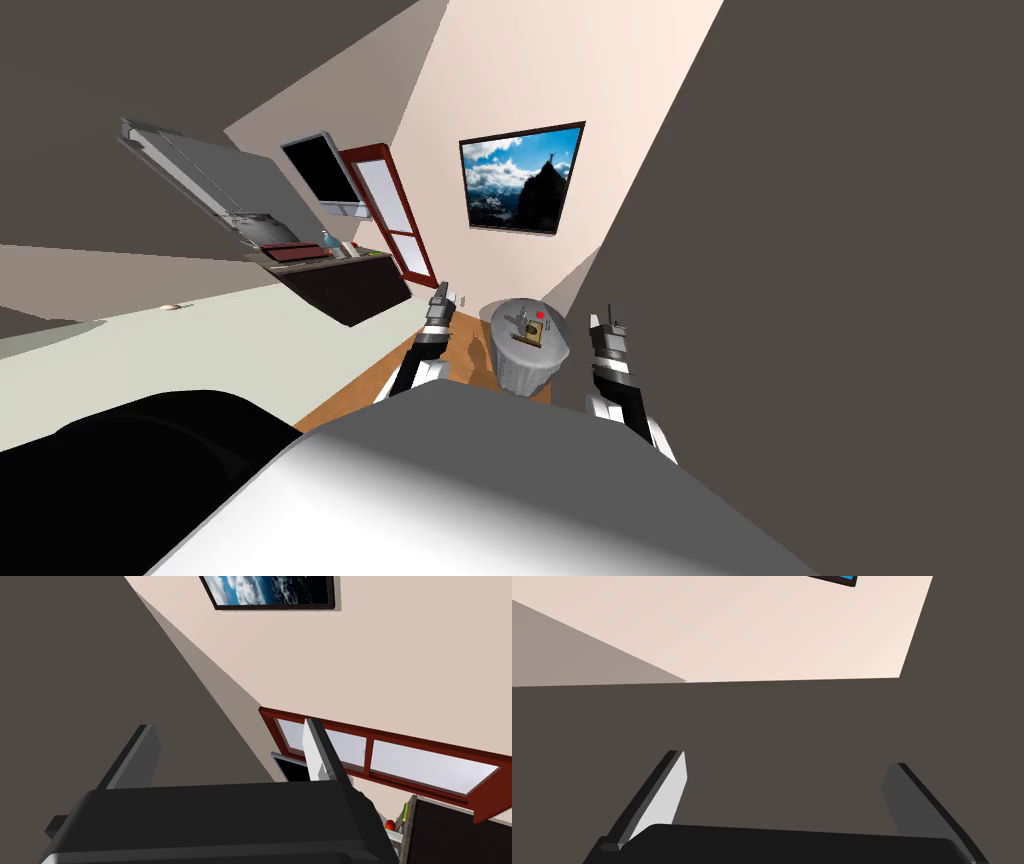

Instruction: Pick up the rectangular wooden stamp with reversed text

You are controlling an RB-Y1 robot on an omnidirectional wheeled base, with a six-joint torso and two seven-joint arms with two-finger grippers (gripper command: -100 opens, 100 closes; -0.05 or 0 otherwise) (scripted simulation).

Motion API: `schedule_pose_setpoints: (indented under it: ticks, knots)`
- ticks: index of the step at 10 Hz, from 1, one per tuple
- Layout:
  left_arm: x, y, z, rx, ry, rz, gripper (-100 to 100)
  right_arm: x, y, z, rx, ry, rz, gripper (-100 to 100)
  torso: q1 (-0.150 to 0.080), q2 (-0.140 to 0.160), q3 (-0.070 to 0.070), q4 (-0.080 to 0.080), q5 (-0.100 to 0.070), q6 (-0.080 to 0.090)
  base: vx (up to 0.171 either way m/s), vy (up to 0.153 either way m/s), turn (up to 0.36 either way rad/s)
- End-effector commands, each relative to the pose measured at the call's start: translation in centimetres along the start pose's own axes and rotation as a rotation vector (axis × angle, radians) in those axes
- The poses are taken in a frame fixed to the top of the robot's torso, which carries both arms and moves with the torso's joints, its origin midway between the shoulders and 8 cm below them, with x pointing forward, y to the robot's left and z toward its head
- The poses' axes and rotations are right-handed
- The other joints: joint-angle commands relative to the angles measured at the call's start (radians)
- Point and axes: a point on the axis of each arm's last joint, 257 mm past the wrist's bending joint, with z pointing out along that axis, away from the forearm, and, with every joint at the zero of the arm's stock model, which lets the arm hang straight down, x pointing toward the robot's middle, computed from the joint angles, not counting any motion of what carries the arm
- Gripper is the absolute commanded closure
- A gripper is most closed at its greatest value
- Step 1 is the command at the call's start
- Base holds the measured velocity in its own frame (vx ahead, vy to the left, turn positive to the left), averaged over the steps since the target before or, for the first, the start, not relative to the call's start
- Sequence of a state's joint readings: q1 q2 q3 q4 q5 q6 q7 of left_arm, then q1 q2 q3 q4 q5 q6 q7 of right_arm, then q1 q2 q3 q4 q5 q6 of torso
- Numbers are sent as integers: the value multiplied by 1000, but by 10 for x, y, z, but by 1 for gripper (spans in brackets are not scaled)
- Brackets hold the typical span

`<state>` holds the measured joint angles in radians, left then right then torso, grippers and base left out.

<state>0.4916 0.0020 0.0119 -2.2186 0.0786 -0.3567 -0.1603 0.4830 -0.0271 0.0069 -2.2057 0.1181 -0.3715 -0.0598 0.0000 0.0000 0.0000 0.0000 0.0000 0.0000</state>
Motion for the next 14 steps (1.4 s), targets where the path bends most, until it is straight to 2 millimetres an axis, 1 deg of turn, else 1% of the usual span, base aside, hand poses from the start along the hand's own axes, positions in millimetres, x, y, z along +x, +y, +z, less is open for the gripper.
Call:
schedule_pose_setpoints:
  ticks: [1,3,5,6,7,9,10,11,12,13,14]
  knots:
    - [0,0,0,0,0,0,0,20,-15,-7,28,67,-21,-100,0,0,0,0,0,0,-36,79,21]
    - [0,0,0,0,0,0,0,46,-34,-17,61,147,-42,-100,9,5,3,1,2,0,-89,172,25]
    - [0,0,0,0,0,-1,0,75,-59,-34,101,243,-76,-100,14,3,2,1,3,0,-42,223,51]
    - [0,0,0,0,0,-1,0,90,-66,-43,107,295,-96,-100,16,3,2,1,3,0,-39,252,59]
    - [0,0,0,0,0,-1,0,96,-72,-47,122,305,-87,-100,17,3,2,1,4,0,-50,164,13]
    - [0,0,0,0,0,0,0,126,-101,-77,162,425,-138,-100,10,5,3,1,2,0,-78,179,74]
    - [0,0,0,0,0,-1,0,132,-102,-81,166,436,-126,-100,13,5,3,1,3,0,-25,159,32]
    - [0,0,0,0,0,0,0,147,-117,-100,185,505,-154,-100,11,3,2,1,3,0,-41,182,79]
    - [0,0,0,0,0,0,0,160,-127,-118,191,567,-184,-100,12,3,2,1,3,0,-75,258,95]
    - [0,0,0,0,0,-1,0,165,-134,-127,210,586,-176,-100,16,5,3,1,4,0,-64,206,28]
    - [0,0,0,0,0,-1,0,177,-143,-148,214,658,-208,-100,14,5,3,1,3,0,-57,182,90]
